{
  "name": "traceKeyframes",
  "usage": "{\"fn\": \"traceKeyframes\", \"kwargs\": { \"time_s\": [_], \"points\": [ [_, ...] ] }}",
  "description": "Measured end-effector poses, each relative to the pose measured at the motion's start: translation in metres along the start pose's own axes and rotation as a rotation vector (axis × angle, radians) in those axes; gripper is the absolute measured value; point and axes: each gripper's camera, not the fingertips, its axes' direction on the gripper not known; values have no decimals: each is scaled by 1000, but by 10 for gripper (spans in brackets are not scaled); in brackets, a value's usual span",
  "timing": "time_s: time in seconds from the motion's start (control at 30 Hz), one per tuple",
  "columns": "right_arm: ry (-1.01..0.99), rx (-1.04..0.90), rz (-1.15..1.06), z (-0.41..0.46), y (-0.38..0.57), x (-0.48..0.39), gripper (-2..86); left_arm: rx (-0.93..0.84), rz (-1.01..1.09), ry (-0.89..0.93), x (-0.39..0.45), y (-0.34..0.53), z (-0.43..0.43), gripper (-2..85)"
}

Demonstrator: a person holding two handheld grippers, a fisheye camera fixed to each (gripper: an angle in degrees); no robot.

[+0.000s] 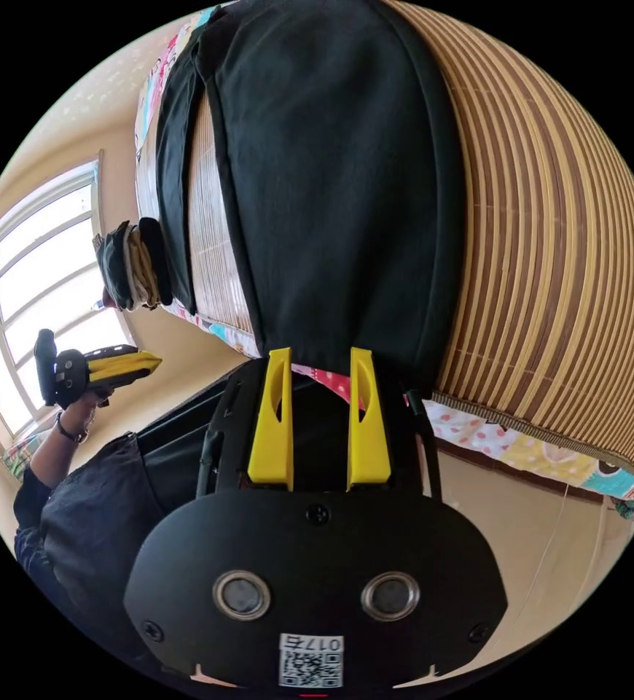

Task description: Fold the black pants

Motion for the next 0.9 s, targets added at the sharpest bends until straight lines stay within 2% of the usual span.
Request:
{"fn": "traceKeyframes", "kwargs": {
  "time_s": [0.07, 0.13, 0.2, 0.3, 0.4, 0.43, 0.57, 0.63, 0.77, 0.83, 0.9],
  "points": [
    [3, -1, -2, -4, 6, 1, 116, -29, 1, 14, -2, -5, 10, -6],
    [25, 77, 13, -20, 17, 3, 115, -50, 10, 2, -4, -8, 16, -6],
    [36, 245, 43, -46, 36, 8, 115, -52, 19, -4, -8, -8, 16, -6],
    [111, 361, 121, -61, 50, 22, 114, -58, 10, 5, -20, -8, 15, -6],
    [295, 353, 162, -56, 54, 30, 114, -62, -23, 14, -35, -7, 12, -6],
    [298, 335, 149, -54, 53, 31, 115, -55, -38, 23, -41, -7, 10, -6],
    [237, 255, 64, -56, 51, 28, 107, -18, -96, 90, -59, -5, 3, -6],
    [185, 207, 59, -52, 52, 34, 83, 11, -151, 179, -70, 0, 1, -6],
    [127, 252, 132, -63, 69, 56, 55, 48, -226, 319, -80, 12, 2, -6],
    [42, 279, 199, -77, 78, 70, 40, 99, -257, 412, -85, 21, -1, -5],
    [-123, 374, 204, -102, 101, 77, 25, 145, -270, 477, -89, 27, -5, -4]
  ]
}}
